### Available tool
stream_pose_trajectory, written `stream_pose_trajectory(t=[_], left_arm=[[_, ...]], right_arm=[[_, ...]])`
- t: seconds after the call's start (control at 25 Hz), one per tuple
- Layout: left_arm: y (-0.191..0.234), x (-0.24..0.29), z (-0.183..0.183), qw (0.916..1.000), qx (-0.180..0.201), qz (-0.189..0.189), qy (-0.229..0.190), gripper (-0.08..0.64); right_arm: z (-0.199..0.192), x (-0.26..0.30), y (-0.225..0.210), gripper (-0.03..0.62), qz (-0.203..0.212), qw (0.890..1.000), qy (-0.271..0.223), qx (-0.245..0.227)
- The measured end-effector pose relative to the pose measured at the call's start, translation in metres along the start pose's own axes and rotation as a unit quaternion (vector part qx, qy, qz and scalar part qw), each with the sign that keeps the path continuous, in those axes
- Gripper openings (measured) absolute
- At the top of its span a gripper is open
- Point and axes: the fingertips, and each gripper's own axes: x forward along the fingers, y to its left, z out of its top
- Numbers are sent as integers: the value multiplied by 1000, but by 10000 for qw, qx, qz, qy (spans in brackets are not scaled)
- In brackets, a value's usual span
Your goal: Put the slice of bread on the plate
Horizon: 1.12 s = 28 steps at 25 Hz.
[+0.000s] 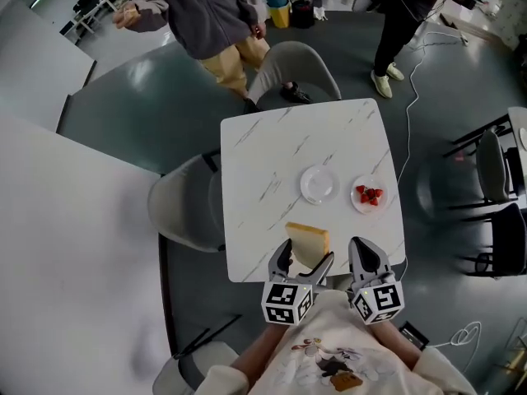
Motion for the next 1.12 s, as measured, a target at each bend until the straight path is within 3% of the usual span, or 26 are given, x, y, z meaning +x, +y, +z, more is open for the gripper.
stream_pose_trajectory(t=[0.44,0.84,1.12], left_arm=[[4,62,13,9996,86,242,137,468],[27,104,16,9968,84,652,448,469],[53,147,-5,9945,28,694,778,469]], right_arm=[[-3,44,-47,6,312,9989,247,-238],[-18,79,-63,6,687,9965,468,-83],[-43,114,-74,6,886,9940,632,-45]])
